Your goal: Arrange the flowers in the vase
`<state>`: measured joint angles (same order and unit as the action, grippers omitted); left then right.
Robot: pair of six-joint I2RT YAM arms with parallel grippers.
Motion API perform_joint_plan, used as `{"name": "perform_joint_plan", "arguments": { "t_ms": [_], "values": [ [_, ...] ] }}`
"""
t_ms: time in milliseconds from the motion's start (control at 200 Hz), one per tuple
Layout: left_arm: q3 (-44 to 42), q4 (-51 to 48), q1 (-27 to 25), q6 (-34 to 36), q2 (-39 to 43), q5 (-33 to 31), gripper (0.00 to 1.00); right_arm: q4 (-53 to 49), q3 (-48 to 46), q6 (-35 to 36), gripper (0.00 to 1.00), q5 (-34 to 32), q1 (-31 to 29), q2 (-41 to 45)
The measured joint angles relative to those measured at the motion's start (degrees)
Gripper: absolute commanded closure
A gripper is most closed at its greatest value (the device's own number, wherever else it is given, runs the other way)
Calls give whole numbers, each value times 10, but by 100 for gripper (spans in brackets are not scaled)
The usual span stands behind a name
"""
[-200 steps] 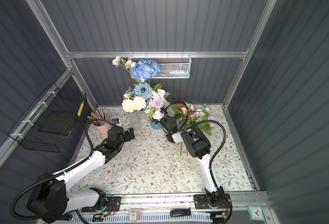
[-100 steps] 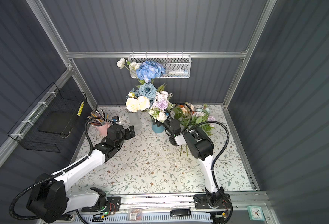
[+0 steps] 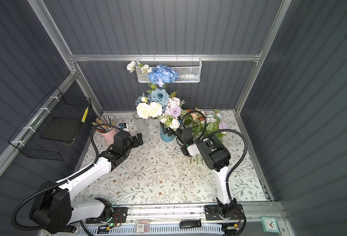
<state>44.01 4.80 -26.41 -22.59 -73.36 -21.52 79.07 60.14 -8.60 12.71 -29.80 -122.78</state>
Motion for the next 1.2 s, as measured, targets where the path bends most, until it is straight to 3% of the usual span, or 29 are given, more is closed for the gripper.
{"name": "perform_joint_plan", "arguments": {
  "t_ms": [590,941,1201],
  "values": [
    [2,28,0,18,-20,4,0,-65,-86,-58,5,5,1,84],
    [73,143,4,67,-176,-32,0,-165,-206,-96,2,-1,1,216],
    [144,189,34,89,-270,-49,0,-384,-218,-116,1,-37,8,325]
  ]
}}
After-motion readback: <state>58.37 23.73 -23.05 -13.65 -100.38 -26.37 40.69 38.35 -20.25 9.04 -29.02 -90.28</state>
